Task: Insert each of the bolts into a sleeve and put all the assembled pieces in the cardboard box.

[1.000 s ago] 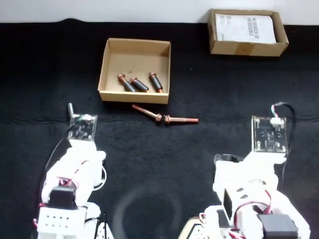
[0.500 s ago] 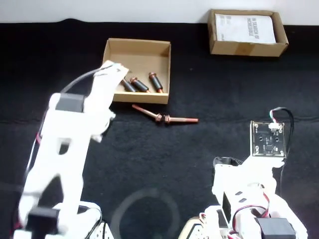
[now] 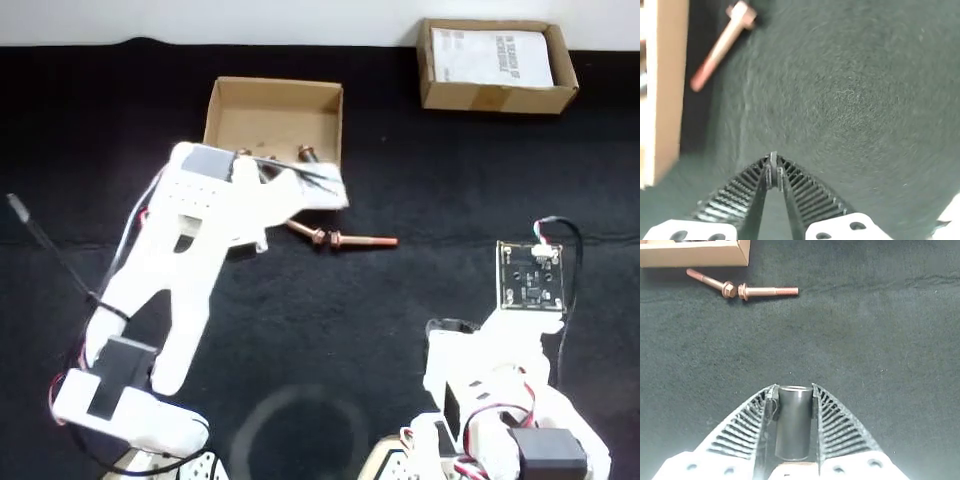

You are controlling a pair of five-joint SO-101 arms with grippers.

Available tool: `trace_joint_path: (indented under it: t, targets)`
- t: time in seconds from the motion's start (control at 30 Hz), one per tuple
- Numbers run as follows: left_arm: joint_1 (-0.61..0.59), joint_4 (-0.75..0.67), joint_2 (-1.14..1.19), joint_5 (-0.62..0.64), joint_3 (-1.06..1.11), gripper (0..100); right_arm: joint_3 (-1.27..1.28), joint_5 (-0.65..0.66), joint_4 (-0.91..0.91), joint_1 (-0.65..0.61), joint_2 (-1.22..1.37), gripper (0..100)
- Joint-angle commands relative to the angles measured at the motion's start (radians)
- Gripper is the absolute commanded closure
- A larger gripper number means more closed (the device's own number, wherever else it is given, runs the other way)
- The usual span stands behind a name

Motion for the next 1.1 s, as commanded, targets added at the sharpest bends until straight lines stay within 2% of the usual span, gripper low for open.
trace_joint_path:
  t: [0.0, 0.13, 0.3, 0.53, 0.6, 0.73, 1.07]
  targets:
    - [0.012, 0.005, 0.030, -0.173, -0.085, 99, 0.005, -0.006, 0.008, 0.008, -0.008, 99.1]
    - [0.008, 0.005, 0.087, -0.350, -0.173, 99, 0.007, -0.006, 0.007, 0.008, -0.008, 99.1]
    - [0.016, 0.005, 0.148, -0.450, -0.295, 99, 0.044, -0.006, 0.007, 0.008, -0.008, 99.1]
    - [0.076, -0.003, 0.257, -0.416, -0.394, 97, 0.079, 0.000, 0.005, 0.008, -0.007, 99.1]
    - [0.088, -0.003, 0.285, -0.388, -0.418, 93, 0.079, 0.000, -0.004, 0.008, -0.007, 99.1]
    - [0.105, -0.003, 0.361, -0.430, -0.467, 84, 0.079, 0.002, -0.018, 0.008, -0.005, 99.1]
    - [0.102, -0.003, 0.624, -0.434, -0.690, 84, 0.082, 0.002, -0.018, 0.008, -0.005, 99.1]
